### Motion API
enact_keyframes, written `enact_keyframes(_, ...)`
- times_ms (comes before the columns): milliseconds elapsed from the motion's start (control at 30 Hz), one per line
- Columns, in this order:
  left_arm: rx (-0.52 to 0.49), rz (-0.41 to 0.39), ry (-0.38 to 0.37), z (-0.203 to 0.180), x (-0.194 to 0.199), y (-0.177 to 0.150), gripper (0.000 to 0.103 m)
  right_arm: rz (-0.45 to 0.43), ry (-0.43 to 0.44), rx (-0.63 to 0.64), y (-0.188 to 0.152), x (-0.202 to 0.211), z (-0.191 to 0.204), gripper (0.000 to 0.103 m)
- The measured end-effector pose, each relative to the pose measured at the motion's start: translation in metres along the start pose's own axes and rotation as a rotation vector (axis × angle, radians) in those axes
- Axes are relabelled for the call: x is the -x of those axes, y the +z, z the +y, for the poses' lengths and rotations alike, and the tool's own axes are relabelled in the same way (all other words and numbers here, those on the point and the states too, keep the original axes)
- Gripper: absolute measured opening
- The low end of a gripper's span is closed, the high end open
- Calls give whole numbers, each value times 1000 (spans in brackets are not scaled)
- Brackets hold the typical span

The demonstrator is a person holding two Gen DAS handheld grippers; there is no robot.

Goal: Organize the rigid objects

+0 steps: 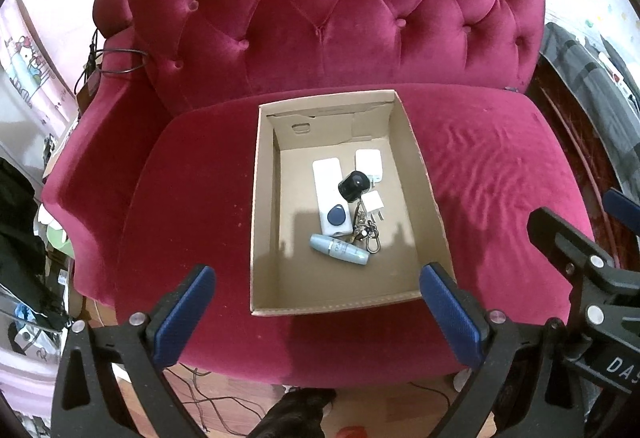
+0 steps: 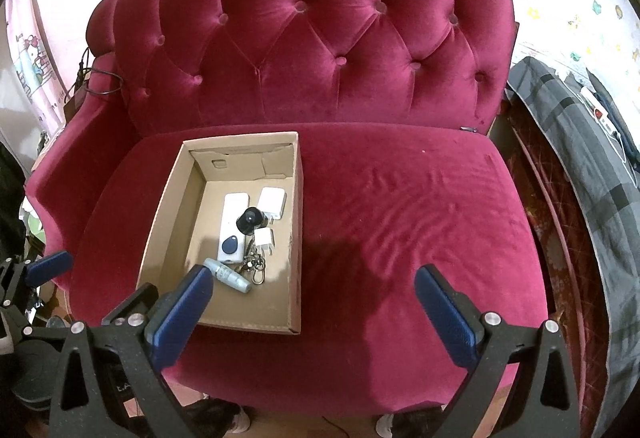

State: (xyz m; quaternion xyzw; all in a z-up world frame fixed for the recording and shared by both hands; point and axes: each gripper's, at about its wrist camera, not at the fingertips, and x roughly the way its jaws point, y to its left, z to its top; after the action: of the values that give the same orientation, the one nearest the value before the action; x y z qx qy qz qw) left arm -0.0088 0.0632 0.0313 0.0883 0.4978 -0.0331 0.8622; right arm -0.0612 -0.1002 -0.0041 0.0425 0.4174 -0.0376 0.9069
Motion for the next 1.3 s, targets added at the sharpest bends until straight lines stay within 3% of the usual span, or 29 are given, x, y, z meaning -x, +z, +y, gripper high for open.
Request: enact_keyframes(1300, -14, -17, -10, -7, 0, 6, 103, -23, -12, 1, 2, -4, -6, 103)
